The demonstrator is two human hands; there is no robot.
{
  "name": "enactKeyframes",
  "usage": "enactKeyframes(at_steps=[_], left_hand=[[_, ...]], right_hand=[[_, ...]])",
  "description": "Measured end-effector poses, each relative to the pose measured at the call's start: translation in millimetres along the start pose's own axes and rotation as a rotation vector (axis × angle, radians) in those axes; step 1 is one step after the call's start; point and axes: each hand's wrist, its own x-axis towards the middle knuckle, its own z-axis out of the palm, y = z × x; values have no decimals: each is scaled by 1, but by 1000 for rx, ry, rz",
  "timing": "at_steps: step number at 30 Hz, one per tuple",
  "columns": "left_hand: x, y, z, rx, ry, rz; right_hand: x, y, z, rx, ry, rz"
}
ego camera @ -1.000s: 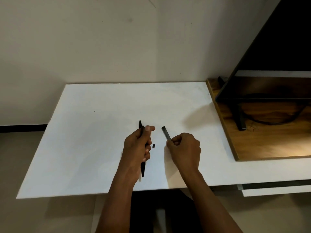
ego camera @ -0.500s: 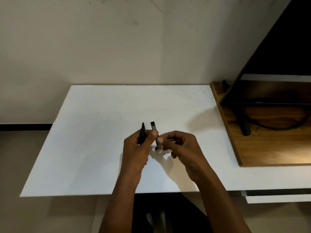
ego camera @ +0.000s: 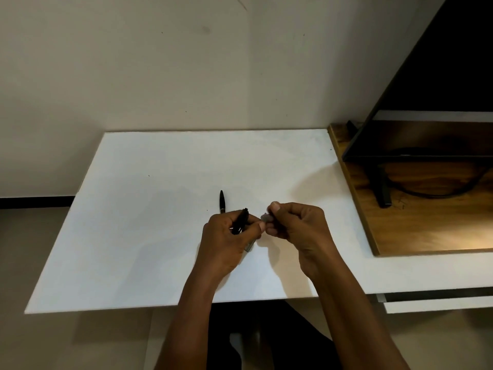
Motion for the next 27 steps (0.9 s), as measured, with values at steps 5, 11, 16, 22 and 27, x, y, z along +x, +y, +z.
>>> enactKeyframes(at_steps=[5, 11, 16, 22, 27], left_hand=[[1, -3, 0, -27, -3, -21], [2, -4, 0, -63, 40, -48], [1, -4, 0, -67, 60, -65], [1, -5, 0, -61, 63, -86], [2, -6, -1, 9, 60, -54]], right_hand=[[4, -3, -11, -7, 106, -48], [12, 9, -14, -723, 204, -225], [12, 18, -7, -841, 220, -247], [11, 19, -6, -847, 340, -275], [10, 4, -7, -290, 143, -103]])
